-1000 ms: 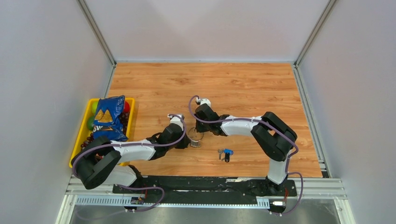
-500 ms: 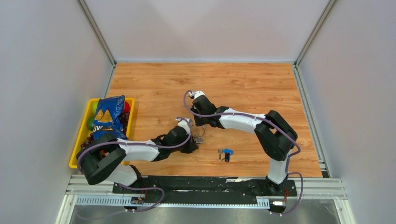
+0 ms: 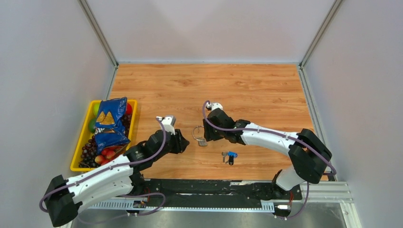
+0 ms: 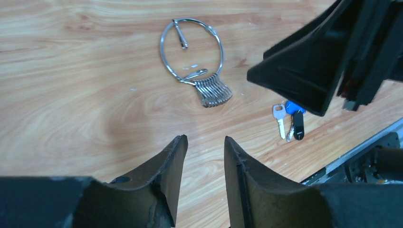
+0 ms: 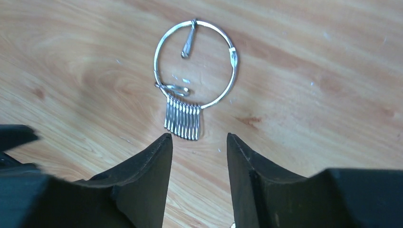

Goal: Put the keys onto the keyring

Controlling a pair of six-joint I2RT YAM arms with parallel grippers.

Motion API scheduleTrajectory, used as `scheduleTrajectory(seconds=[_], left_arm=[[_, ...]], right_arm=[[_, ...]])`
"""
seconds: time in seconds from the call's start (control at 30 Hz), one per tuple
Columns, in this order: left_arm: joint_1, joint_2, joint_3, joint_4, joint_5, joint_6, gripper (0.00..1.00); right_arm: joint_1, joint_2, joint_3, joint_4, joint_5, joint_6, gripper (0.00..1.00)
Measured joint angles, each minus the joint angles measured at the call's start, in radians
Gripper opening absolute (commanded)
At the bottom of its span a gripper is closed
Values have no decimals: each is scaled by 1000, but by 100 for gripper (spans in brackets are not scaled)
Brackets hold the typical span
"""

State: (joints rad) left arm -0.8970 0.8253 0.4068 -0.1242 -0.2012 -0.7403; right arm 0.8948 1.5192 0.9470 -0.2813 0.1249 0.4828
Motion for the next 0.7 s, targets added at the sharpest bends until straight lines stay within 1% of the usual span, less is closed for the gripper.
scheduleTrajectory(seconds=[0.03,0.13,0.17,0.23,0.37,0.7], left_arm=[[0,-44,5,-47,-23,3,55],[0,-123,26,-142,-66,13,63],[0,-144,33,-167,-76,14,65],[0,-173,47,-207,-92,18,67],[0,-198,58,-254,-105,17,69],[0,-200,58,-304,-111,17,71]], right_arm=[[4,5,-11,-10,0,15,49],[9,31,-23,-19,0,48,49],[10,44,-24,-18,0,60,49],[10,68,-26,-12,0,78,48],[10,104,-34,-5,-5,106,42],[11,124,-41,18,-12,140,37]])
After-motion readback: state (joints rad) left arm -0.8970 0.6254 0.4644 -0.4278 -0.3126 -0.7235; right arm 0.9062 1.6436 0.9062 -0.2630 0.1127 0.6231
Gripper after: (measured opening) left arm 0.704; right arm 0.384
